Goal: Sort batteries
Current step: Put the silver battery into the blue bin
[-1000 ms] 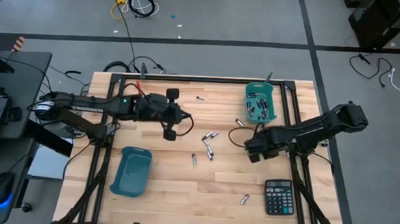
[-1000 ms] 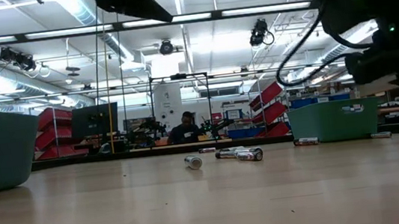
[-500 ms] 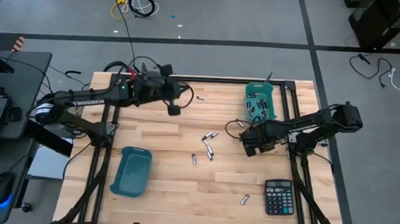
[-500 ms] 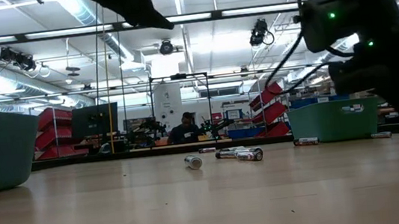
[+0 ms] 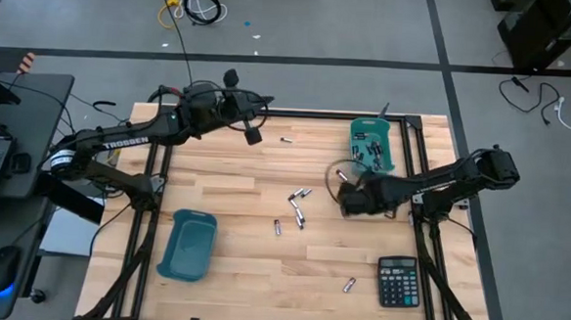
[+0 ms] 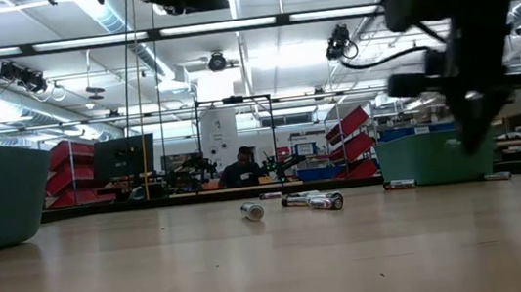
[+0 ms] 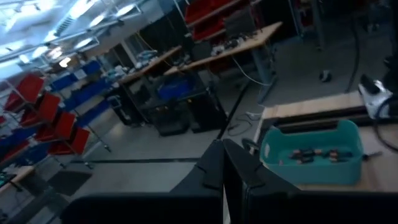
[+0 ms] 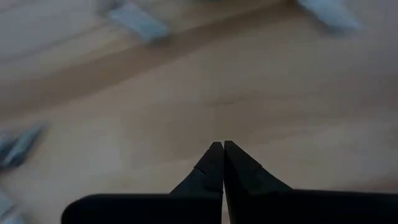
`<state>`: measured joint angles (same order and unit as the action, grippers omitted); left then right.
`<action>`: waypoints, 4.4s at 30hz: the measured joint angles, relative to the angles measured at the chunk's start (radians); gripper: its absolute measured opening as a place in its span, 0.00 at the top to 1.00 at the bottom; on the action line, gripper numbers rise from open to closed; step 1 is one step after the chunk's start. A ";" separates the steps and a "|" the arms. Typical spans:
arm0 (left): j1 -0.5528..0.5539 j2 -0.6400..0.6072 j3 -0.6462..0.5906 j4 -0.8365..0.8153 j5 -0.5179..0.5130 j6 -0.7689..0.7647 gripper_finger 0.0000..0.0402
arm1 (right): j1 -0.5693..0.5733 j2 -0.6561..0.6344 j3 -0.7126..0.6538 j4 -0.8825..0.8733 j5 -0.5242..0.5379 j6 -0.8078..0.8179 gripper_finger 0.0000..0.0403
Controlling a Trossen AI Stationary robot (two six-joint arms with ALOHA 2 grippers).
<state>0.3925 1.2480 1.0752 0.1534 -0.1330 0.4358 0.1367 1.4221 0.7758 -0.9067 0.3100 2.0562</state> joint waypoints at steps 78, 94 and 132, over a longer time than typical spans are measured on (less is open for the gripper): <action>-0.020 -0.006 0.000 -0.054 0.112 -0.081 1.00 | 0.076 0.076 -0.020 -0.330 -0.367 0.044 0.99; -0.307 -0.030 0.001 -0.274 -0.072 -0.128 1.00 | 0.033 0.072 0.270 -0.268 -0.040 -0.696 0.99; -0.588 -0.026 0.000 -0.787 -0.321 -0.357 1.00 | -0.131 -0.011 0.270 -0.149 0.115 -1.465 1.00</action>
<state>-0.1959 1.2220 1.0748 -0.6339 -0.4541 0.0789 0.0059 1.4113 1.0454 -1.0558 0.4254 0.5914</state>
